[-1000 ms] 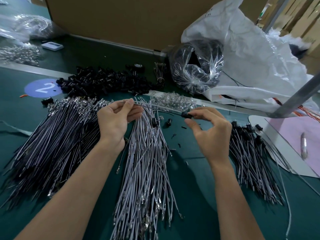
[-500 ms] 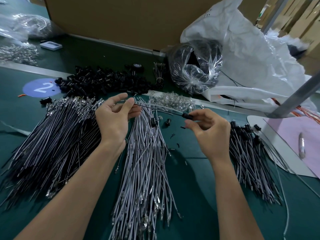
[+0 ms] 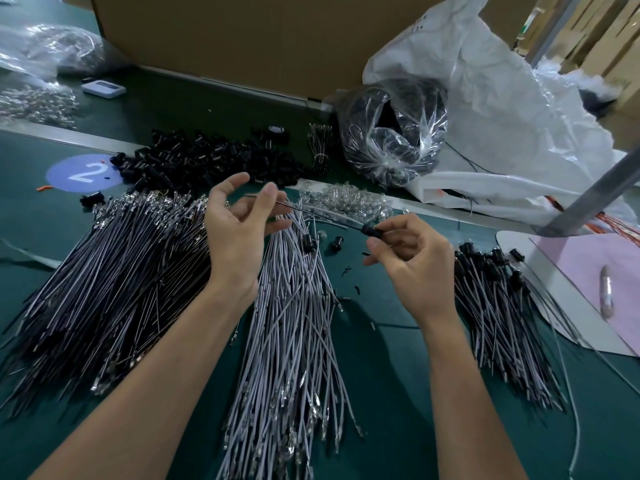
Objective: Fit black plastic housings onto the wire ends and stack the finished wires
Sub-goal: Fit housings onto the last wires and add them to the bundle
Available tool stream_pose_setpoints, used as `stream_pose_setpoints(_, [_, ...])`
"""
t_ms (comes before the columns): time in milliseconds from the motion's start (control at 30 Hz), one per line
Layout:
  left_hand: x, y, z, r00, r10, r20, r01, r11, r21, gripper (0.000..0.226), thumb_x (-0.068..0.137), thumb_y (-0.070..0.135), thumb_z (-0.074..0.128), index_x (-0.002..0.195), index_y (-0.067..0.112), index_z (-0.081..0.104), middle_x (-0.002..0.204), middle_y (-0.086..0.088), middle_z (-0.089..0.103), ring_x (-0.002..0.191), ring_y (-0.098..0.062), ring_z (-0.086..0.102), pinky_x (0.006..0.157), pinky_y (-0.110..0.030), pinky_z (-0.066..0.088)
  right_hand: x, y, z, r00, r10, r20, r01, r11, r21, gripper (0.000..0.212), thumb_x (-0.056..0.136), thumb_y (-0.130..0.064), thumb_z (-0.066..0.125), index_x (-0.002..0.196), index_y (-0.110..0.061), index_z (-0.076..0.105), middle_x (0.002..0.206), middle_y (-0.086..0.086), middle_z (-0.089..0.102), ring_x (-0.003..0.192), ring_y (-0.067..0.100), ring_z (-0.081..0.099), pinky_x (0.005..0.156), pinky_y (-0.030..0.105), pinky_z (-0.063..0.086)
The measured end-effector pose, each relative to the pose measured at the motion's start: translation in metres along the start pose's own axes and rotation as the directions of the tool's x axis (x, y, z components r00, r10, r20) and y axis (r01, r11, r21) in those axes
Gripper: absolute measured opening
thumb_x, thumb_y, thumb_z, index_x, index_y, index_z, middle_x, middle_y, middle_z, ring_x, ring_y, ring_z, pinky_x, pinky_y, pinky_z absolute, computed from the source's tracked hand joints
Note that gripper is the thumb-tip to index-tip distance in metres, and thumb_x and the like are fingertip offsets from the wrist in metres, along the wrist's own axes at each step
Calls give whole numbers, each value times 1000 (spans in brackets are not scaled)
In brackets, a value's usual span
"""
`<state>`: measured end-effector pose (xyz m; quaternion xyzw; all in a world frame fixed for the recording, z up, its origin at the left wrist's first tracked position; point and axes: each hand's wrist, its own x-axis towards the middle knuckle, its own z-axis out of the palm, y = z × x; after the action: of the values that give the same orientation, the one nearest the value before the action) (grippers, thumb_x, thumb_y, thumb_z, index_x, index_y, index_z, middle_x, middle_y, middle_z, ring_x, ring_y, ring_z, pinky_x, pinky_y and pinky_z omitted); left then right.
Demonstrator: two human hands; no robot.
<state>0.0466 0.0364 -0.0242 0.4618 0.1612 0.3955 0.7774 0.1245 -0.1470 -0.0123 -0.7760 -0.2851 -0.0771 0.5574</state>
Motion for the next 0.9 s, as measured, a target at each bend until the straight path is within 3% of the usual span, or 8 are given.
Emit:
stream_pose_setpoints(100, [-5, 1, 4, 993, -75, 93, 74, 997, 11, 51, 75, 16, 73, 121, 10, 52, 86, -7, 75, 83, -22, 74, 65, -25, 58, 0, -1, 2, 1000, 5, 18, -5, 1000, -8, 18, 83, 0, 73, 85, -15, 64, 71, -3, 71, 56, 9, 70, 56, 14, 51])
stream_pose_setpoints(267, [-6, 1, 3, 985, -132, 115, 133, 991, -1, 26, 69, 12, 74, 93, 7, 67, 80, -7, 75, 73, -19, 73, 63, -22, 57, 1, -1, 2, 1000, -6, 16, 6, 1000, -16, 19, 82, 0, 74, 84, -16, 64, 71, -6, 70, 58, 9, 70, 59, 17, 53])
stream_pose_setpoints(467, [-2, 1, -1, 986, -158, 48, 158, 987, -12, 14, 76, 3, 75, 86, 12, 69, 80, -5, 75, 73, -15, 70, 66, -22, 55, 0, -2, 3, 1000, -3, 24, 4, 999, -46, 24, 81, -4, 76, 83, -25, 64, 76, -8, 70, 66, 14, 70, 66, 22, 55])
stream_pose_setpoints(600, [-4, 4, 1, 973, -130, 191, 146, 987, -72, 36, 71, 8, 73, 106, 8, 63, 91, -7, 76, 85, -20, 72, 70, -24, 57, 1, -1, 2, 1000, 15, -6, -15, 1000, 5, 20, 82, 0, 73, 84, -18, 63, 76, -6, 70, 64, 13, 71, 65, 23, 55])
stream_pose_setpoints(733, [-8, 1, 5, 949, -88, 302, 76, 996, 52, 49, 78, -7, 68, 122, 9, 53, 107, -4, 74, 92, -22, 73, 70, -26, 59, 1, -3, 0, 998, 70, 6, -71, 991, 115, 14, 85, -2, 71, 86, -13, 63, 78, 6, 71, 63, 20, 72, 70, 35, 59])
stream_pose_setpoints(800, [-8, -2, 6, 956, -72, 286, 29, 988, 152, 53, 83, -10, 66, 128, 11, 48, 102, -2, 76, 86, -21, 74, 63, -23, 57, 1, -4, -1, 996, 89, 22, -91, 982, 164, 16, 86, -2, 70, 85, -16, 62, 79, 11, 71, 63, 24, 72, 71, 36, 58])
stream_pose_setpoints(900, [-8, -5, 6, 973, -13, 232, -45, 969, 243, 58, 79, 2, 74, 127, 18, 47, 87, -2, 77, 81, -20, 75, 64, -25, 58, 1, -6, -2, 994, 99, 40, -105, 975, 196, 16, 86, -3, 70, 84, -17, 63, 80, 15, 71, 63, 25, 71, 72, 34, 58])
